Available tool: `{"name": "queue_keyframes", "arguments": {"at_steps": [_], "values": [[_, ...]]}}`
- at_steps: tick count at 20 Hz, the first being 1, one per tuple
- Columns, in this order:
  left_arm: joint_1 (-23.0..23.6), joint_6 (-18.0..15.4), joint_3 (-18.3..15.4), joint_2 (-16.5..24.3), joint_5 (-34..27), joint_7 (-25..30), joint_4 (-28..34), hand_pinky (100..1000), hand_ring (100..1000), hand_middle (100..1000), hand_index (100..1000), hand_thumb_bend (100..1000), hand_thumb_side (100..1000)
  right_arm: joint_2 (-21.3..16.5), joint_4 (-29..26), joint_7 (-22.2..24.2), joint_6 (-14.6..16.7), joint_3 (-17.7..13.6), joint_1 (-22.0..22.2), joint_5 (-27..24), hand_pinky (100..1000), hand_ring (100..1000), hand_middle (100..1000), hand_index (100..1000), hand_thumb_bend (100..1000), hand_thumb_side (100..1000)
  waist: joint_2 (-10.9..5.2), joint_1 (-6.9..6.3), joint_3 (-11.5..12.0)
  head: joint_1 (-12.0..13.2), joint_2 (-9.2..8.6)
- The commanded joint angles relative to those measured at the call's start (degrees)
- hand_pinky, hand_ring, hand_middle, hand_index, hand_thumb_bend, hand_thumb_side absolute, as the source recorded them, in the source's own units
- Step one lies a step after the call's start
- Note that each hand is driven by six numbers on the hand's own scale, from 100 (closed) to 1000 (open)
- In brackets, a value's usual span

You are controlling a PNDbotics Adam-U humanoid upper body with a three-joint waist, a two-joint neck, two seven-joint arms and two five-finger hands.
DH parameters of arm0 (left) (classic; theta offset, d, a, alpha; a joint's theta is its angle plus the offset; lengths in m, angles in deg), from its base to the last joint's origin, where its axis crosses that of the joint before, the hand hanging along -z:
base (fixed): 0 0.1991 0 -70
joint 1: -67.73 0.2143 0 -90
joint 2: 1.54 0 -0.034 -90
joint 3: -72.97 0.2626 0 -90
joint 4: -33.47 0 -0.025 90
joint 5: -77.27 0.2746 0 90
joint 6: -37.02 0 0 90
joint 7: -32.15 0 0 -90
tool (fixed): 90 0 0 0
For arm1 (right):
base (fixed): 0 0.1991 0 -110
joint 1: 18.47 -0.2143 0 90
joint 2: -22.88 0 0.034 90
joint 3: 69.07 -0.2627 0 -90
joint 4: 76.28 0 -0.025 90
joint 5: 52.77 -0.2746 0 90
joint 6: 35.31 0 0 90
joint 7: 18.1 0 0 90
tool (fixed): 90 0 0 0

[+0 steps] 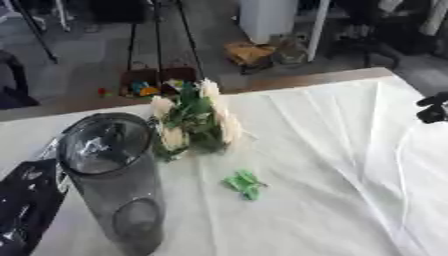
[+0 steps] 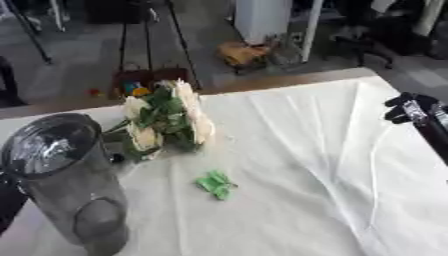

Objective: Arrange flowers into the vase.

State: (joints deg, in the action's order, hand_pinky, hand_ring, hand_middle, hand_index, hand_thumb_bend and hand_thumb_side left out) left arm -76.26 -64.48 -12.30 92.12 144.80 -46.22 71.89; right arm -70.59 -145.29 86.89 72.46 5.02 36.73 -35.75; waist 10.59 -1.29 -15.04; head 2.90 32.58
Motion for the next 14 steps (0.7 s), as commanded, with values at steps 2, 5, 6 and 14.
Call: {"name": "queue_keyframes", "arguments": {"at_steps": [2,5,6,14], "values": [[-0.5,-1.1,0.3,-0.3,1.5,1.6,0.3,285,353,304,513,756,718,-2.1,-0.5,0.0,0.3,-0.5,-1.1,-0.6,661,661,687,517,100,968,-0.56,0.43,-0.2,0.0,-0.33],[-0.5,-2.0,0.4,-0.4,1.4,1.7,0.5,207,280,219,438,743,726,-2.1,-0.4,0.0,0.3,-0.5,-1.1,-0.6,661,661,687,517,100,968,-0.56,0.41,-0.1,-0.1,-0.24],[-0.5,-2.2,0.5,-0.4,1.5,1.8,0.5,194,267,204,425,742,732,-2.1,-0.5,0.0,0.4,-0.5,-1.1,-0.6,661,661,687,517,100,968,-0.57,0.39,0.0,-0.1,-0.23],[-0.2,-3.8,0.8,-0.9,2.6,4.1,-0.1,142,202,135,357,697,797,-2.0,-0.5,0.2,0.4,-0.5,-1.1,-0.6,661,661,687,518,100,968,-0.63,0.45,0.1,0.0,-0.28]]}}
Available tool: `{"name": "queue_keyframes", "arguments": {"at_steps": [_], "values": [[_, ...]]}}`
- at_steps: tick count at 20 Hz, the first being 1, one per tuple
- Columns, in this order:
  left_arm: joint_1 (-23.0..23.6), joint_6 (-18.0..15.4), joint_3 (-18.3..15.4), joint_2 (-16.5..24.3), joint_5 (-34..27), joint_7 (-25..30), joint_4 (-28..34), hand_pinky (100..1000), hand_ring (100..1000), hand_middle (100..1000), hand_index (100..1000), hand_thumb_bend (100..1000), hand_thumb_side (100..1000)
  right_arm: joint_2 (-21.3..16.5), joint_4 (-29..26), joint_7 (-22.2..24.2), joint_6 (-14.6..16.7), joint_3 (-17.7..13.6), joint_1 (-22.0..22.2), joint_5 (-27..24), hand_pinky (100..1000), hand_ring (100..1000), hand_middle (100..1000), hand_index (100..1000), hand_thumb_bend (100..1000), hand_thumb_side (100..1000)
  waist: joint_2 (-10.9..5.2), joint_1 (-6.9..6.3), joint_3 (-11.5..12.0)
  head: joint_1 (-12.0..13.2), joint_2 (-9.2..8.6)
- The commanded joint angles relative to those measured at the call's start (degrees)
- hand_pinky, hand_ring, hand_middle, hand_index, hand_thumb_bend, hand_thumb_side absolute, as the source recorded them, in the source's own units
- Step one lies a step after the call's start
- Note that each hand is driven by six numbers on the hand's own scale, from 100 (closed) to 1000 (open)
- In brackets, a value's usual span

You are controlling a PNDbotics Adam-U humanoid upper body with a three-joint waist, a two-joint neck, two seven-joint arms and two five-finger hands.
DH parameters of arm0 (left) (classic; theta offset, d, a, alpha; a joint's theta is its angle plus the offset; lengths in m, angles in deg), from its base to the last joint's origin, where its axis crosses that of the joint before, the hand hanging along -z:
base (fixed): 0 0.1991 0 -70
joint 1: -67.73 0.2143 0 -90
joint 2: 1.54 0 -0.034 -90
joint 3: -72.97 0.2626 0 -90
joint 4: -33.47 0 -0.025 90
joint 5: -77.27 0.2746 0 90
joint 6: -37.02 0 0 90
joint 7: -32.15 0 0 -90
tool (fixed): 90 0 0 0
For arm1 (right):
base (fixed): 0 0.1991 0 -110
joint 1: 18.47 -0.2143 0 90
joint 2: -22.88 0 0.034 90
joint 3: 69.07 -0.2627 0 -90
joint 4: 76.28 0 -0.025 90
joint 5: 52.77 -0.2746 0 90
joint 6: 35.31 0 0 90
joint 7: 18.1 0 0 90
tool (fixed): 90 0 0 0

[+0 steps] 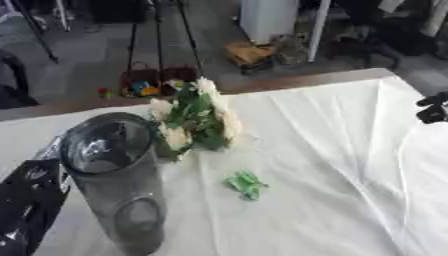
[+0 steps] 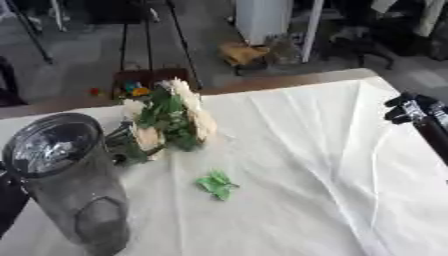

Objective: Arrange flowers into the vase.

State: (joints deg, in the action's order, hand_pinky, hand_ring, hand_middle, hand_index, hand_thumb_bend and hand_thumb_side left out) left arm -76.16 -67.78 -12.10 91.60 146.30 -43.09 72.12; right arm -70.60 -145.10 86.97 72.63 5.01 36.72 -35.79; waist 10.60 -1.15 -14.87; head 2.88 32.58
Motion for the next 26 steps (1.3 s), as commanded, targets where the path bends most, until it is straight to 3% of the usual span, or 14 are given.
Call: {"name": "queue_keyframes", "arguments": {"at_steps": [1,8,15,19,20,26], "values": [[-0.3,-0.6,0.6,-0.5,1.3,1.2,-0.4,138,195,128,351,674,809,-2.0,-0.7,0.1,0.2,-0.5,-1.1,-0.6,661,661,687,518,100,968,-0.64,0.32,-0.1,0.0,-0.28],[0.1,0.4,0.0,-1.2,-0.3,0.7,-1.2,100,100,100,257,580,846,-2.0,-0.6,0.1,0.3,-0.5,-1.2,-0.6,661,662,688,518,100,968,-0.44,0.40,-0.1,-0.1,-0.33],[0.3,2.9,0.2,-2.0,-6.2,0.8,-2.4,100,100,100,201,478,897,-2.0,-0.6,0.2,0.4,-0.6,-1.2,-0.7,661,662,688,519,100,967,-0.38,0.52,0.0,-0.2,-0.44],[0.4,3.7,0.3,-2.5,-9.3,3.1,-3.7,100,100,100,205,538,773,-2.0,-0.5,0.1,0.4,-0.6,-1.2,-0.7,661,662,688,519,100,967,-0.30,0.61,-0.1,-0.2,-0.51],[0.4,4.0,0.3,-2.5,-10.1,3.9,-4.0,100,100,100,215,577,689,-2.0,-0.5,0.1,0.4,-0.7,-1.2,-0.7,661,662,689,519,100,967,-0.28,0.63,-0.1,-0.2,-0.52],[0.3,7.7,-0.2,-2.7,-16.5,5.8,-4.5,100,100,100,246,554,566,-1.9,-0.5,0.1,0.5,-0.7,-1.2,-0.8,661,662,689,519,100,967,-0.23,0.68,0.0,-0.3,-0.64]]}}
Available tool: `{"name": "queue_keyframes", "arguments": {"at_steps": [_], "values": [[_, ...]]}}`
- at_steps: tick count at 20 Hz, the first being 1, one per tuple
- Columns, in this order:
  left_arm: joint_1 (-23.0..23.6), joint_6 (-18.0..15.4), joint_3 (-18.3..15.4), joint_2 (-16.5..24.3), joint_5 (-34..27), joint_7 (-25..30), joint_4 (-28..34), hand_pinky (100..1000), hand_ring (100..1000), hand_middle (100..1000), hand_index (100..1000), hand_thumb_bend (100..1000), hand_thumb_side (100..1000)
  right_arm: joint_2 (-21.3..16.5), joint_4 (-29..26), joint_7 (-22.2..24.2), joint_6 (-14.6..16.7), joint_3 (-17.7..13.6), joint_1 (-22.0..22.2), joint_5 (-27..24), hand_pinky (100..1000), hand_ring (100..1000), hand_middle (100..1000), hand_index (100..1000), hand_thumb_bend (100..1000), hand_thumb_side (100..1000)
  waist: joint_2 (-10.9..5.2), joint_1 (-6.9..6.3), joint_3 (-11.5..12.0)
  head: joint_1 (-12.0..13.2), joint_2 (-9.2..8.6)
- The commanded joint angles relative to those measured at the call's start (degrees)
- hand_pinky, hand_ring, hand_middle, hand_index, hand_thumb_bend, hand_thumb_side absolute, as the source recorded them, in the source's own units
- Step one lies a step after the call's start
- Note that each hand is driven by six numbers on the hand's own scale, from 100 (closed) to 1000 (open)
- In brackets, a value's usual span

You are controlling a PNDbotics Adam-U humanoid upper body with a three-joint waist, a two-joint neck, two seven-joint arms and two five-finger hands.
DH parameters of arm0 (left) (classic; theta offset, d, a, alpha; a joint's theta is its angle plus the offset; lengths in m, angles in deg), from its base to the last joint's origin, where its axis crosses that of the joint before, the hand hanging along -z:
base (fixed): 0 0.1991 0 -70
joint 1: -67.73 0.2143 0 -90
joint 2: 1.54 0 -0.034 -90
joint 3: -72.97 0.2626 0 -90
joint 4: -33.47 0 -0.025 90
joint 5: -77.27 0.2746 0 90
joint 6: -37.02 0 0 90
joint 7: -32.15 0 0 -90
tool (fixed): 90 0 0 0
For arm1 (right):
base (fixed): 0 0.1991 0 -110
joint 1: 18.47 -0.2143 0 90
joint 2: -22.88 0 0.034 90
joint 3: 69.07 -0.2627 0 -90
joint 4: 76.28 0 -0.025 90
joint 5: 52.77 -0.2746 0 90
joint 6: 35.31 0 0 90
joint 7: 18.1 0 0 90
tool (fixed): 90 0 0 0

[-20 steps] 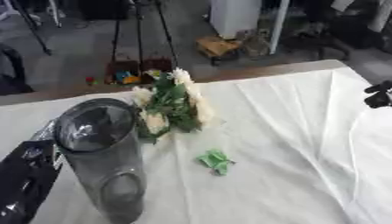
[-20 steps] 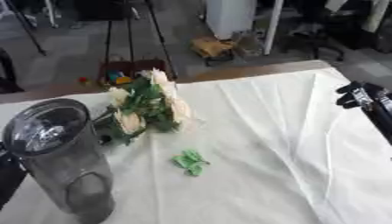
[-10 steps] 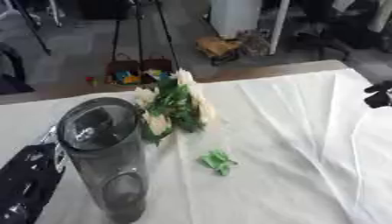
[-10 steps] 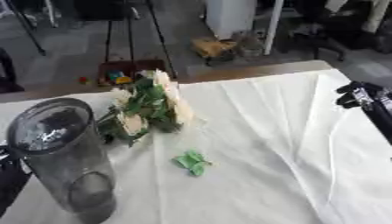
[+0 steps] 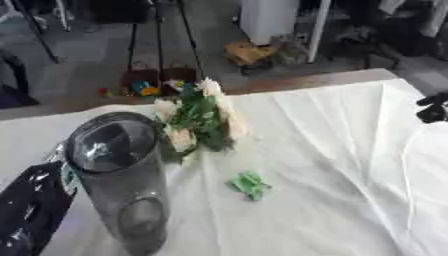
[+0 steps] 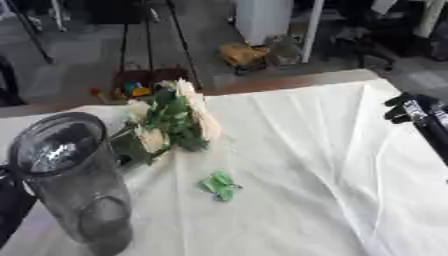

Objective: Arrange flowers into the vase.

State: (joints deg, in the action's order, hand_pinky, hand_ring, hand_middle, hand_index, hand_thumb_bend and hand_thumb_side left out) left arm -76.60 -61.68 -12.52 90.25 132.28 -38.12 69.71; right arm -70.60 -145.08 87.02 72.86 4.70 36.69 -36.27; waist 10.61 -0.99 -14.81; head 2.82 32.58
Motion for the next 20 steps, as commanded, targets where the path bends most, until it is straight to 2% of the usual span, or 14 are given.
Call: {"name": "queue_keyframes", "arguments": {"at_steps": [1,4,9,15,20], "values": [[0.7,2.4,0.2,-1.5,-3.9,0.8,-2.1,100,100,100,249,554,549,-1.9,-0.6,0.1,0.3,-0.4,-1.2,-0.3,661,662,689,519,100,967,-0.25,0.53,-0.1,-0.2,-0.66],[0.5,4.1,0.5,-1.4,-6.8,0.3,-1.5,100,100,100,268,565,471,-1.9,-0.6,0.1,0.3,-0.4,-1.2,-0.4,661,662,689,519,100,967,-0.23,0.56,-0.2,-0.2,-0.73],[0.5,4.9,0.9,-1.3,-8.8,-3.3,0.0,100,100,100,261,502,504,-1.9,-0.5,0.1,0.3,-0.4,-1.2,-0.4,661,662,689,519,100,967,-0.24,0.63,-0.2,-0.2,-0.84],[0.5,5.2,0.9,-1.6,-14.1,-5.2,-0.5,100,100,100,227,422,636,-1.8,-0.5,0.1,0.4,-0.5,-1.2,-0.4,661,662,689,519,100,966,-0.22,0.76,-0.2,-0.3,-0.83],[0.4,6.2,1.0,-1.8,-23.2,-1.2,-1.2,100,100,100,210,381,710,-1.8,-0.4,0.1,0.4,-0.5,-1.2,-0.4,661,663,689,519,100,966,-0.26,0.90,-0.1,-0.4,-0.76]]}}
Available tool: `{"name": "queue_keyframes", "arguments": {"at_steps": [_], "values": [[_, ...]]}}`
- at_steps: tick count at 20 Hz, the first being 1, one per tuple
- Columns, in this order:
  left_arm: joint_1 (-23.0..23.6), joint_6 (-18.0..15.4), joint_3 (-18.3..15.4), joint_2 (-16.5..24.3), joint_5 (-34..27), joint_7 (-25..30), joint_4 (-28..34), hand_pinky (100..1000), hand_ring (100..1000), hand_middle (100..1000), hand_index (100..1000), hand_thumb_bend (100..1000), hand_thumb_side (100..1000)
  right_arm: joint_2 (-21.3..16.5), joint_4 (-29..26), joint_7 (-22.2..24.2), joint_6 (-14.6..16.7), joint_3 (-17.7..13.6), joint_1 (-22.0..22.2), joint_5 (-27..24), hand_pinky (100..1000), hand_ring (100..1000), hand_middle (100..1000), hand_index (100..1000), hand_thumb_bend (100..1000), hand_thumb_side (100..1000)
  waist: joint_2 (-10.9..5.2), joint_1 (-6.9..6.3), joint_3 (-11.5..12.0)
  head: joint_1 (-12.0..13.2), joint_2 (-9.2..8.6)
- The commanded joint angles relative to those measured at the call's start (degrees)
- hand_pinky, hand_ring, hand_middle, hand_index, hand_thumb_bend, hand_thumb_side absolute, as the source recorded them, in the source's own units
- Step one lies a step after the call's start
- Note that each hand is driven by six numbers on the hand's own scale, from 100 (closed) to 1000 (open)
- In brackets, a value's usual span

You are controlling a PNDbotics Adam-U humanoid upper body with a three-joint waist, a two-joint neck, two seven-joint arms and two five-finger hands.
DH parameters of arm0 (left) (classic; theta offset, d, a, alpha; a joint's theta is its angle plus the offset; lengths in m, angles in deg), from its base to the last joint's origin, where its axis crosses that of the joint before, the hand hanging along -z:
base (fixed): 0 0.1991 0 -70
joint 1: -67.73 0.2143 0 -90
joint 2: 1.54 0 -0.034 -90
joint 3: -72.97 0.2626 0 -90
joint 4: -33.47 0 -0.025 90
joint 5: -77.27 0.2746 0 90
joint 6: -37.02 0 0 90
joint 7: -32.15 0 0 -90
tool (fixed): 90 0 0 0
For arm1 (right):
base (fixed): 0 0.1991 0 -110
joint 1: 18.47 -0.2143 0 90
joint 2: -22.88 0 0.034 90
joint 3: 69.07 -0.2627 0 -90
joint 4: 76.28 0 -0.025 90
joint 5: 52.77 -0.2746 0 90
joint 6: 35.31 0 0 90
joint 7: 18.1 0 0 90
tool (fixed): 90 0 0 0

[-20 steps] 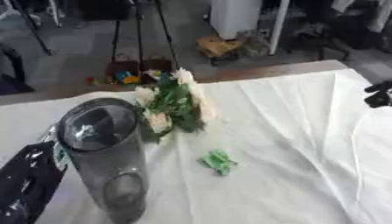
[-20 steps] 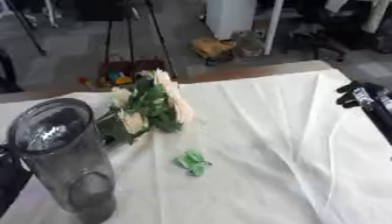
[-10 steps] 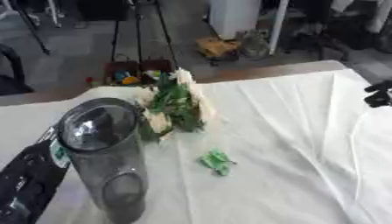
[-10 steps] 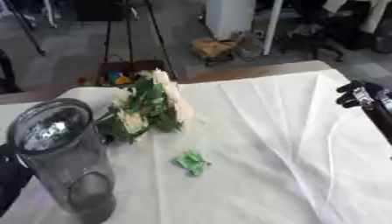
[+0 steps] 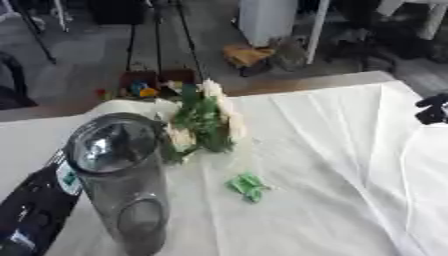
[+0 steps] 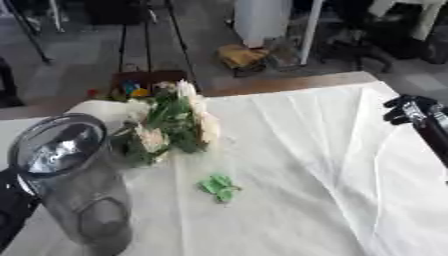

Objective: Arrange flowers into the vase.

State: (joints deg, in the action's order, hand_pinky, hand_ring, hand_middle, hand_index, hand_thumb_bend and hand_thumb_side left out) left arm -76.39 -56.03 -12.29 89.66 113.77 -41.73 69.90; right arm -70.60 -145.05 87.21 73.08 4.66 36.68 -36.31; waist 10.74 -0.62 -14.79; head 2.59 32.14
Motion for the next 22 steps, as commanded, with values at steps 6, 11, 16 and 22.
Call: {"name": "queue_keyframes", "arguments": {"at_steps": [6,11,16,22], "values": [[-0.2,3.7,1.5,0.2,-18.6,8.0,1.2,100,100,100,204,362,715,-1.7,-0.4,-0.1,0.1,-0.6,-1.1,-0.4,661,663,689,520,100,965,-0.71,0.69,0.1,-0.3,-0.29],[0.1,7.4,2.4,1.2,-30.2,12.1,4.3,100,100,100,214,385,698,-1.6,-0.6,-0.1,0.1,-0.7,-0.9,-0.3,661,663,690,521,100,964,-1.20,0.89,0.5,-0.5,-0.47],[0.7,9.9,3.9,3.0,-40.5,15.4,9.8,100,100,100,208,379,674,-1.4,-0.7,-0.2,0.0,-0.8,-0.7,-0.2,661,663,691,522,100,963,-1.68,1.16,0.9,-0.6,-0.57],[1.7,10.1,4.6,5.3,-49.3,14.0,16.2,100,100,100,197,486,605,-1.3,-0.9,-0.2,-0.1,-0.9,-0.4,-0.1,662,663,692,522,100,963,-2.21,1.34,1.5,-0.7,-0.59]]}}
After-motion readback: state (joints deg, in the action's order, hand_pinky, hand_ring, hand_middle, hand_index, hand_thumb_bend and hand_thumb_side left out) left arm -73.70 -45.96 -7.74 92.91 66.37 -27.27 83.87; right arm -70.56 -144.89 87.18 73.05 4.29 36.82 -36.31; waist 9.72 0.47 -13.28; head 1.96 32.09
